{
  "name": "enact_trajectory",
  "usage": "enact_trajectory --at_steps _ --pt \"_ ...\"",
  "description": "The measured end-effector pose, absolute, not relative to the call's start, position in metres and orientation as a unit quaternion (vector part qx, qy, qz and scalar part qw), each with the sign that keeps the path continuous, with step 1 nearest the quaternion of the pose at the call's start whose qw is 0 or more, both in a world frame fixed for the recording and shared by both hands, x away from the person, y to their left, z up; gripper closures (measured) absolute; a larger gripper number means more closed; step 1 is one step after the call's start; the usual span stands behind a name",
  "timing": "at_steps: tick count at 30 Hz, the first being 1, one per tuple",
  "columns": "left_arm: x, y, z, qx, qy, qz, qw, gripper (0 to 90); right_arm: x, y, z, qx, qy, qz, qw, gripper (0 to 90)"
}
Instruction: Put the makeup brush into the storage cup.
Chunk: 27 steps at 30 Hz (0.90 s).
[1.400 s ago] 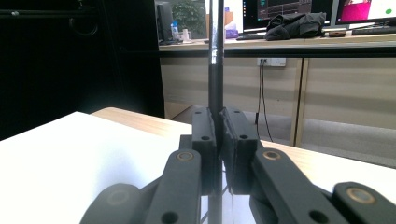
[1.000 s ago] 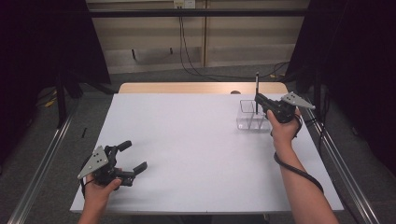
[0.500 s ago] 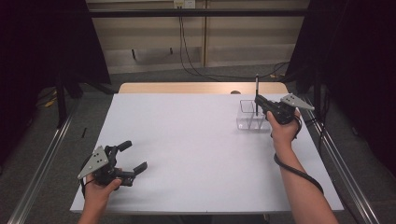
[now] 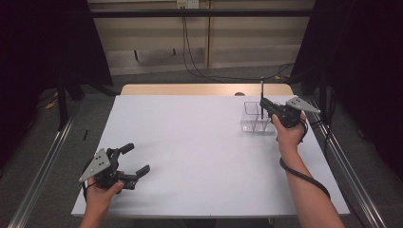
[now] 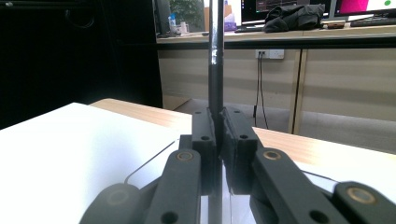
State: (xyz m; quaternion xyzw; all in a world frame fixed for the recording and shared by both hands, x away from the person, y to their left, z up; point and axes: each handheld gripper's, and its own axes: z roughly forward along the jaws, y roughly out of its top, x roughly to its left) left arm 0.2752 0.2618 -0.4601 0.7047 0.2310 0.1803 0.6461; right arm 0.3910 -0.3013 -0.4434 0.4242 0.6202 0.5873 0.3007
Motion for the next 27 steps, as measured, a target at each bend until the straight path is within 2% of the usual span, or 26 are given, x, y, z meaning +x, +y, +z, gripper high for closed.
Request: enact_trajectory --at_steps 27 --pt "0.2749 0.261 -0.4601 0.706 0.231 0.179 0.645 1.8 0.3874 -0.2981 -0.4484 0.422 0.634 0.577 0.296 83.9"
